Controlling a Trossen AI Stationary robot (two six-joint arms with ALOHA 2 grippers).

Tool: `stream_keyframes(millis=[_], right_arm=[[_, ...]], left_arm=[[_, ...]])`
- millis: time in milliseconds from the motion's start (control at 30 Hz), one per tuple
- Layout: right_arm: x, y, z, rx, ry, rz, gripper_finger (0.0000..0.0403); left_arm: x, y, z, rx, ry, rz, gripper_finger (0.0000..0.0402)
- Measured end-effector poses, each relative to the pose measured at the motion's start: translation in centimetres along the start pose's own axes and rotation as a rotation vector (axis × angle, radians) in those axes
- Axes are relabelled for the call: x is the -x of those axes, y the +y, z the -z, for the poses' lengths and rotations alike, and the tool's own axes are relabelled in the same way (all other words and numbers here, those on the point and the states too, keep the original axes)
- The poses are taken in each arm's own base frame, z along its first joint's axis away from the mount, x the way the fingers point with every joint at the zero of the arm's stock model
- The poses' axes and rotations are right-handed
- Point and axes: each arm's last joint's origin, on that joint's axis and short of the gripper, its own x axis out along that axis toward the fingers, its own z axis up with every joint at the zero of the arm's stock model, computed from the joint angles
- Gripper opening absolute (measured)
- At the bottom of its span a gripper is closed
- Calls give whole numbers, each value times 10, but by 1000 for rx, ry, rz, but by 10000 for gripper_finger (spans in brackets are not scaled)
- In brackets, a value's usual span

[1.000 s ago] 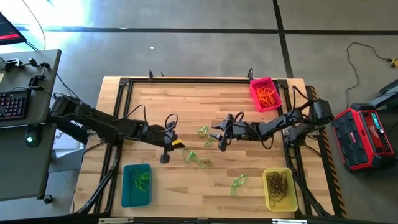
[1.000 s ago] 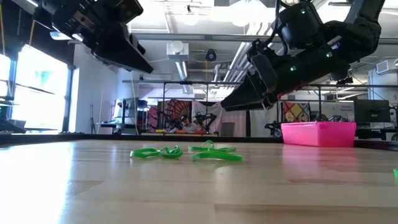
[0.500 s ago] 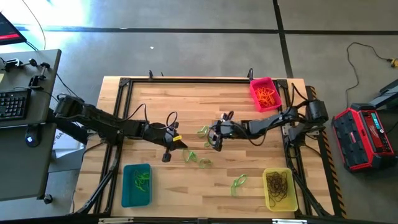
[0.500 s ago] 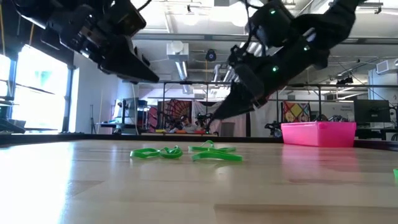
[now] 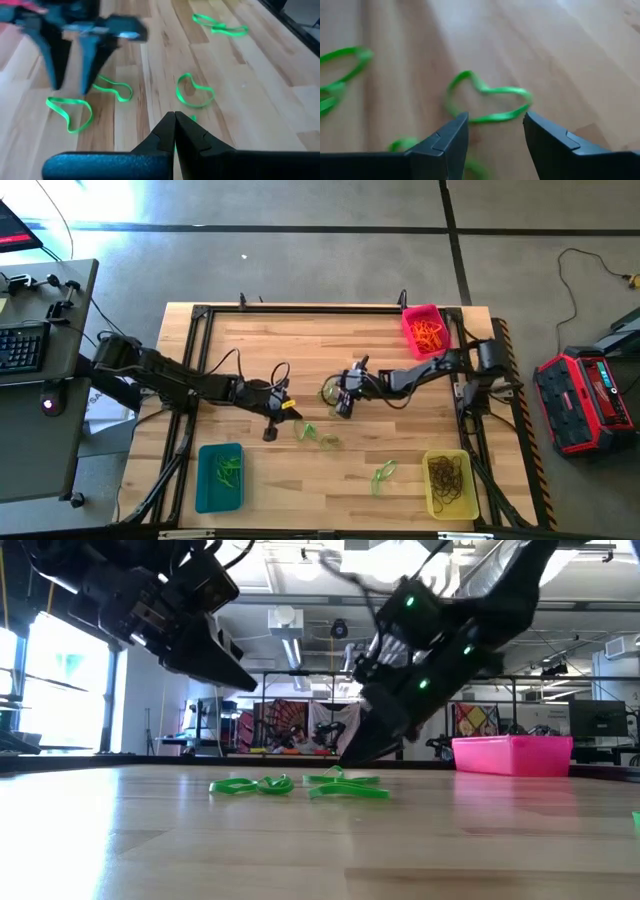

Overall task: Sort rubber bands into baskets
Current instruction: Put the green rubber band into the blue bin

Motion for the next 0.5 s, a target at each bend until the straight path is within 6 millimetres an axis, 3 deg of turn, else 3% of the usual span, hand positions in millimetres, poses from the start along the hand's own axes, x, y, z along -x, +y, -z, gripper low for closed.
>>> stream_keyframes(millis=[167,333,500], right_arm=[[-23,-11,-3,-49,4,59,179],[-38,-8,-8,-26,5,62,172],[-41,-6,-12,-5,14,50,115]], left_arm=[[-5,0,4,1,18,-1,0],[-5,0,4,0,20,-3,0],[-5,0,4,1,21,-3,0]])
